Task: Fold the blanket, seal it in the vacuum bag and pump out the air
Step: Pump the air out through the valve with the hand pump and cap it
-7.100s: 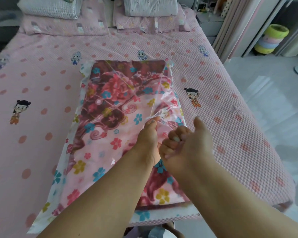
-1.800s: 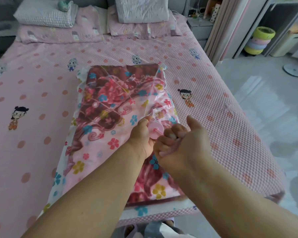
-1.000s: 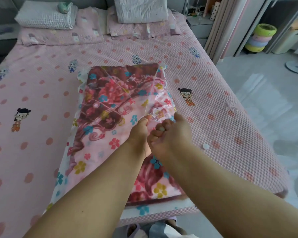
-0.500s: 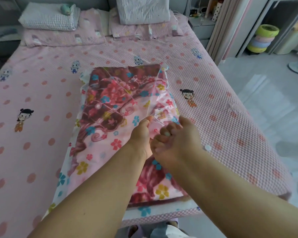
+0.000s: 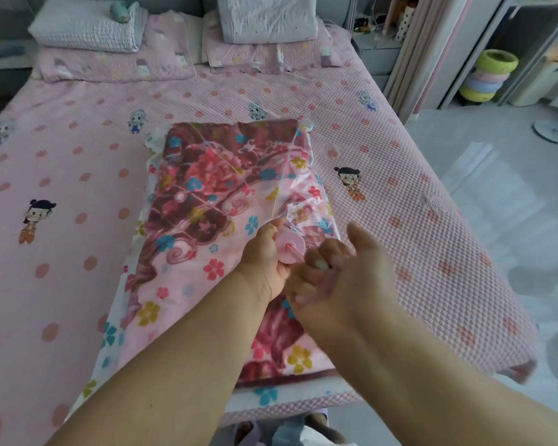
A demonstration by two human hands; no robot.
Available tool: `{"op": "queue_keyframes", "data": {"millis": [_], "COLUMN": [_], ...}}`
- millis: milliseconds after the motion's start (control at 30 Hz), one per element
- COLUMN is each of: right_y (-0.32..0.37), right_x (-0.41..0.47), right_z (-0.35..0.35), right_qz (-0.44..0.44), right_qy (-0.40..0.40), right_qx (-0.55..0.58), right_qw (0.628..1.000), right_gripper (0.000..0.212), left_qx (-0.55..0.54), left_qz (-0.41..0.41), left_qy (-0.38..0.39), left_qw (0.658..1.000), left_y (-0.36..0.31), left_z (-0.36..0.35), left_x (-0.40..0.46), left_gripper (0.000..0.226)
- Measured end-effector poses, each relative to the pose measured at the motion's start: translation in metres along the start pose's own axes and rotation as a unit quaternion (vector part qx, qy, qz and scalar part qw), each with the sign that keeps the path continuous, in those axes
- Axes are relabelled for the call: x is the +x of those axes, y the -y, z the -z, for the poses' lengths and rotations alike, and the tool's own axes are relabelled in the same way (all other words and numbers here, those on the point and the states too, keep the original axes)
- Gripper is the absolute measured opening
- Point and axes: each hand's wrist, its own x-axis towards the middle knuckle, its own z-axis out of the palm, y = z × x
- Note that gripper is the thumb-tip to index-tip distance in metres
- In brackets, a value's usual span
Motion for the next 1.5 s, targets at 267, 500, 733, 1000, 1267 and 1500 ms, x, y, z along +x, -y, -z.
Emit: {"op": "queue_keyframes", "data": {"millis": [267,500,733,1000,1267,1500], "right_y": [0.000,-0.002,-0.001,-0.002,-0.001,-0.005], "right_x": [-0.013,0.025,0.007,-0.011,0.017,0.027], "right_z": [0.003,-0.020,-0.006,0.004,-0.015,-0.016], "right_qz": [-0.008,0.031,0.016,-0.011,0.013,0.030], "right_qy": [0.021,-0.075,-0.019,0.013,-0.044,-0.074], "right_qx": [-0.034,-0.005,0.015,-0.030,-0.018,0.012], "right_qw": [0.999,0.997,1.000,0.999,0.999,0.997], "right_gripper": [0.056,0.046,0.057,0.057,0.052,0.050], "left_qx": [0.000,-0.028,-0.020,0.008,-0.023,-0.039], "left_qz": [-0.007,0.051,0.034,0.000,0.050,0.061], "left_qy": [0.004,0.039,0.028,-0.002,0.040,0.069], "left_qw": [1.000,0.998,0.999,1.000,0.998,0.995], "left_y": [0.002,0.004,-0.001,0.004,0.002,0.001], "left_z": [0.005,-0.001,-0.001,0.007,0.003,0.000], "left_x": [0.002,-0.001,-0.001,0.008,0.007,0.006], "left_gripper": [0.036,0.036,0.027,0.040,0.034,0.036]}}
